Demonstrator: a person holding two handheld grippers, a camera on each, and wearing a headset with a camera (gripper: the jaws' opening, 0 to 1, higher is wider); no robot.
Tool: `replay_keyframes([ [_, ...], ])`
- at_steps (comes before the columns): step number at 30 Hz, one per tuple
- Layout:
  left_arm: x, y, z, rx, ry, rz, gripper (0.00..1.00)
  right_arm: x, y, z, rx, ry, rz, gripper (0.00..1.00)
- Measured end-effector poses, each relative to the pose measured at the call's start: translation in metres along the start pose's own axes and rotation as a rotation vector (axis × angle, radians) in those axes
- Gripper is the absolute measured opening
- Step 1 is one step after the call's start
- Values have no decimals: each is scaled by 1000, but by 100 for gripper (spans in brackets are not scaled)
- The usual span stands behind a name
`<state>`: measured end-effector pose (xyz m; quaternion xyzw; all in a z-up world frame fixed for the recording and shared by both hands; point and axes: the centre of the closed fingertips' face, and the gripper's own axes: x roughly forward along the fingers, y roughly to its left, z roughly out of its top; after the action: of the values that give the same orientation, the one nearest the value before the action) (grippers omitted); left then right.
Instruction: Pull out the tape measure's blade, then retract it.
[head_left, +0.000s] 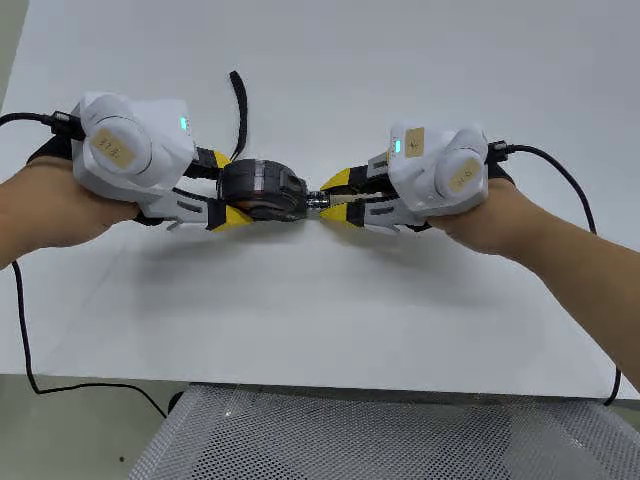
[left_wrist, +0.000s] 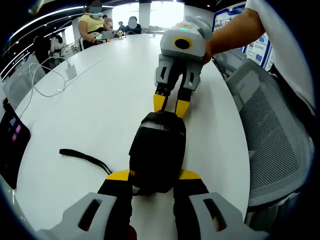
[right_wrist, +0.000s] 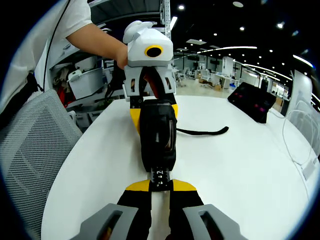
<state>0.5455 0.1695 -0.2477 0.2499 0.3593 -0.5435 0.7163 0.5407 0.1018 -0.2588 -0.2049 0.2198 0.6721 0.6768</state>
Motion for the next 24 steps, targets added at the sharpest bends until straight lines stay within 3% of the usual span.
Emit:
replay_keyframes([
  [24,0,-1,1,-3,-1,-3,27,-19,-3,-11,1,18,-21,8],
])
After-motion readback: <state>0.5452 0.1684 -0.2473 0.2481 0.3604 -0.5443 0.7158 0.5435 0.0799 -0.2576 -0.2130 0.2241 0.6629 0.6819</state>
